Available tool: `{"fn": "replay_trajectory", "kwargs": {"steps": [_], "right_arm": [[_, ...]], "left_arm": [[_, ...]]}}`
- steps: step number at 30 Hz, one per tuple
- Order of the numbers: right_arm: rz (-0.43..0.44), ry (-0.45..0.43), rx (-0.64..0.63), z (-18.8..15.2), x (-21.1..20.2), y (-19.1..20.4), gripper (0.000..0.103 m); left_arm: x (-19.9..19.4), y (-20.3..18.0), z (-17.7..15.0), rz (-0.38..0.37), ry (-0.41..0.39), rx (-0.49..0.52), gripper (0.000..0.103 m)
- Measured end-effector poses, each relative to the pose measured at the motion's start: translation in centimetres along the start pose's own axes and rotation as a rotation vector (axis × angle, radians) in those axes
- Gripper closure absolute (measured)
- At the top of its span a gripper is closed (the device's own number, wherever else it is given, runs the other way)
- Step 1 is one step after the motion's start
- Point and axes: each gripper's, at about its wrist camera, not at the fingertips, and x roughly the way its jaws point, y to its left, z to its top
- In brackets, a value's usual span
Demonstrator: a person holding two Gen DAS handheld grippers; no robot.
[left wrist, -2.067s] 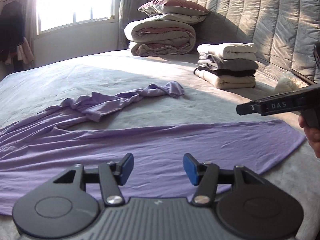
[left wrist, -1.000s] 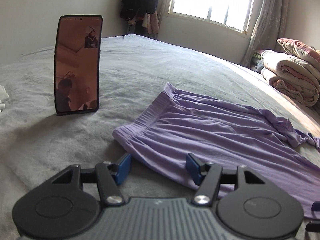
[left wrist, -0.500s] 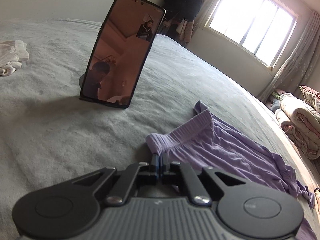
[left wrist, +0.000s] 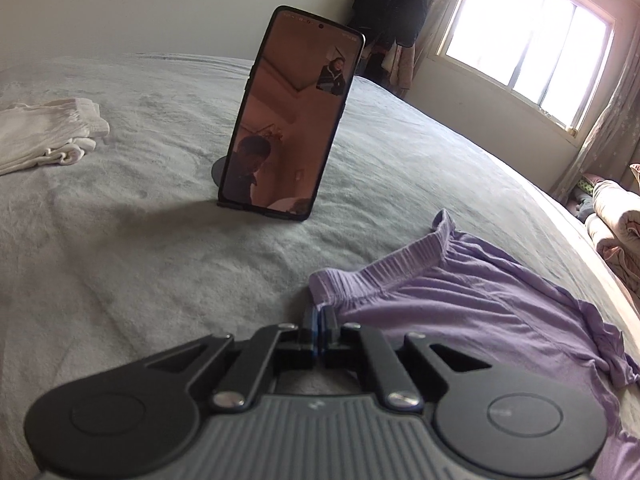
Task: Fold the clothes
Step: 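Grasp the ribbed hem with both grippers and pull it taut, then open both grippers to release the ribbed hem, then pinch the shirt side edge with both grippers, smooth it, then open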
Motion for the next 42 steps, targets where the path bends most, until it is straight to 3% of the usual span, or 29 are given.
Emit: {"fn": "replay_trajectory", "kwargs": {"steps": [5,7,8,9,11,14,23,29,36,38,42], "right_arm": [[-0.015,-0.019,0.007,-0.3,-0.3,-0.4,0.085],[-0.028,-0.024,0.022,-0.5,-0.6,-0.9,0.070],[-0.032,-0.025,0.028,-0.6,-0.8,-1.1,0.067],[-0.035,-0.025,0.034,-0.7,-0.9,-1.3,0.067],[-0.052,-0.025,0.040,-1.2,-1.3,-1.8,0.067],[-0.084,-0.026,0.051,-2.2,-2.2,-2.4,0.066],[-0.194,0.024,0.145,-6.2,-6.6,-5.0,0.063],[-0.283,0.113,0.359,-9.2,-10.8,-8.2,0.063],[-0.459,0.146,0.684,-13.4,-16.4,-11.3,0.063],[-0.517,0.140,0.784,-14.9,-18.0,-11.9,0.063],[-0.622,0.083,0.985,-18.2,-20.7,-12.7,0.061]], "left_arm": [[-0.3,-0.2,0.1,-0.012,-0.005,0.018,0.090],[-0.6,-0.4,0.1,-0.004,-0.013,0.025,0.076],[-0.9,-0.5,0.1,0.006,-0.022,0.032,0.072],[-1.1,-0.7,0.1,0.018,-0.031,0.040,0.066],[-1.7,-0.9,0.1,0.027,-0.045,0.057,0.063],[-2.4,-1.8,0.1,-0.034,-0.051,0.108,0.062],[-4.5,-9.1,-3.2,-0.367,0.031,0.373,0.062],[-6.9,-15.6,-8.0,-0.675,0.123,0.654,0.061],[-10.3,-21.5,-14.4,-0.995,0.204,0.945,0.059],[-10.7,-22.6,-15.9,-1.038,0.230,0.988,0.059],[-11.6,-24.5,-18.1,-1.060,0.203,1.042,0.060]]}}
